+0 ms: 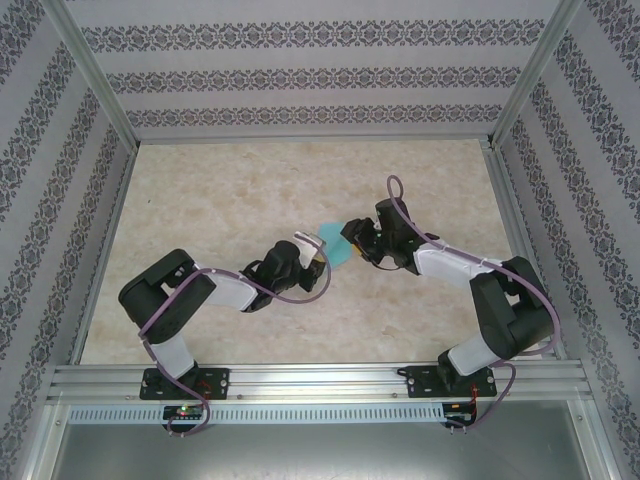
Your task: Fold a paper plane with a square sheet of paper (pick it up from the middle)
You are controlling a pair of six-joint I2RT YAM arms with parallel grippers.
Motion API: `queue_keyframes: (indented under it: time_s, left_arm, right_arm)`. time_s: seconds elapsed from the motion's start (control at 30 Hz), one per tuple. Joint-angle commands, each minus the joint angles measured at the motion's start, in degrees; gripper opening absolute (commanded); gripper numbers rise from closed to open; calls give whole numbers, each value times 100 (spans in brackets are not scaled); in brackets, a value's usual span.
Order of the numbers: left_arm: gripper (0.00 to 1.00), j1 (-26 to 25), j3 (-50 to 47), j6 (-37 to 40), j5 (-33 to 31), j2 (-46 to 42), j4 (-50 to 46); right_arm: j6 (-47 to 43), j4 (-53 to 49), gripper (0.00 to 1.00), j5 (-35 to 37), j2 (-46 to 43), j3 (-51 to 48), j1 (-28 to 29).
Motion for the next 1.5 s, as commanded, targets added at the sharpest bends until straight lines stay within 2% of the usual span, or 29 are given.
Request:
queue_keyframes:
  time_s: [0.0, 0.23, 0.53, 0.97, 1.17, 1.47]
  left_arm:
    - [12, 136, -101, -1133, 448, -255, -50]
    - [12, 203, -261, -2073, 573, -197, 267]
    - [12, 278, -380, -2622, 752, -56, 574]
    - [11, 349, -169, -2433, 973, 24, 215]
    - [11, 349, 25, -2308, 1165, 136, -4]
    - [11, 349, 401, -2089, 1374, 249, -561]
  right_arm:
    - [-737, 398, 47, -339, -131, -204, -5]
    - [-849, 867, 42, -787, 295, -209, 84]
    - [-975, 863, 41, -914, 927, 216, 284]
    - [-1962, 1238, 41, -1057, 802, -109, 252]
    - [-2053, 1531, 45, -1048, 427, -453, 137]
    - [-2137, 1430, 45, -824, 449, -532, 103]
